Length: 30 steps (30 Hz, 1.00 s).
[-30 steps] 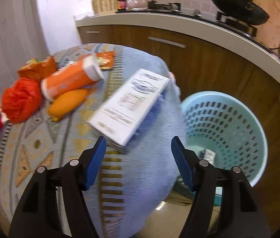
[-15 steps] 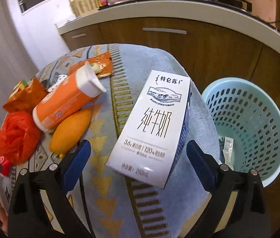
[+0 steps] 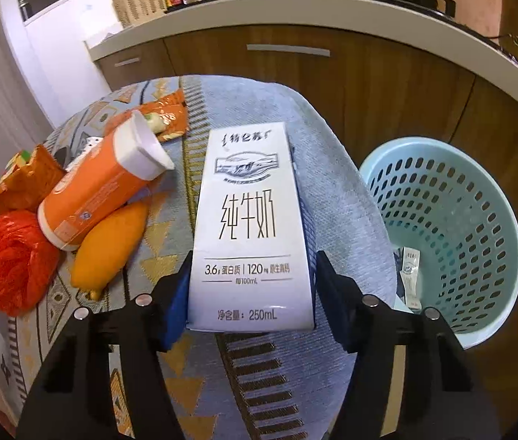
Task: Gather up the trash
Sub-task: 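Grasp the red-and-white paper cup with the left tool while the right tool grasps another milk carton, then carry the cup and carton over the blue basket and release both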
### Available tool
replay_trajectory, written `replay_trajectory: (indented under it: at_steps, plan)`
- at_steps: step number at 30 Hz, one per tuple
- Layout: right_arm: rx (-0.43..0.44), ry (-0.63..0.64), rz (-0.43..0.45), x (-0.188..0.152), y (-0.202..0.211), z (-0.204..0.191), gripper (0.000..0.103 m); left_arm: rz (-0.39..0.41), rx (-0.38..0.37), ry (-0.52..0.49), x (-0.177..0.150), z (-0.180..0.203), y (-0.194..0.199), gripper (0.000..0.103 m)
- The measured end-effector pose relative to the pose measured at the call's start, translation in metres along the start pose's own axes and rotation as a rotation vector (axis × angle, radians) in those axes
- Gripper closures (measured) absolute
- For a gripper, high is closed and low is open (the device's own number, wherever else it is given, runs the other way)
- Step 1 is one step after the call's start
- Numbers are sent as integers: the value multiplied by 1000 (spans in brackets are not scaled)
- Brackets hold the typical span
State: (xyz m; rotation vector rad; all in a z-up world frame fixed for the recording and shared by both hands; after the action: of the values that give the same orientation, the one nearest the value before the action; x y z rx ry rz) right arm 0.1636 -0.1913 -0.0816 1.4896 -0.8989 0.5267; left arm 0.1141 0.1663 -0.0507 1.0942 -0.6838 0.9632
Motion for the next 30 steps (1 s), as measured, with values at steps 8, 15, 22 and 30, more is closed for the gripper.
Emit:
replay_trajectory:
  at_steps: [8,15,22,30]
  plan:
    - [30,34,104,13,29,1,47,159,-88,-21,28,40,37,40]
    - [52,13,176,27,52,19,47,161,-189,-99,30,103,32,40]
    - [3,-50,261,45,76,64,47,118,-310,-196,20,182,10,40]
    - [-121,-140,315,57,90,144,47,6,-444,-313,-12,277,-30,40]
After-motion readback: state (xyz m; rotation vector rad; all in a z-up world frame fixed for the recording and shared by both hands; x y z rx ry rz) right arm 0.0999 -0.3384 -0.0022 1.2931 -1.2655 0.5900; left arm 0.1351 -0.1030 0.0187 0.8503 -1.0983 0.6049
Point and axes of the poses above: each gripper's, at about its wrist camera, not at the fingertips, and y roughly against the way its jaws point, z to its right, x to its top, the point moved 3 cm from there along -y, roughly the way its jaws point, and after that the axes turned 15 degrees about z, right-handed, at the moved point
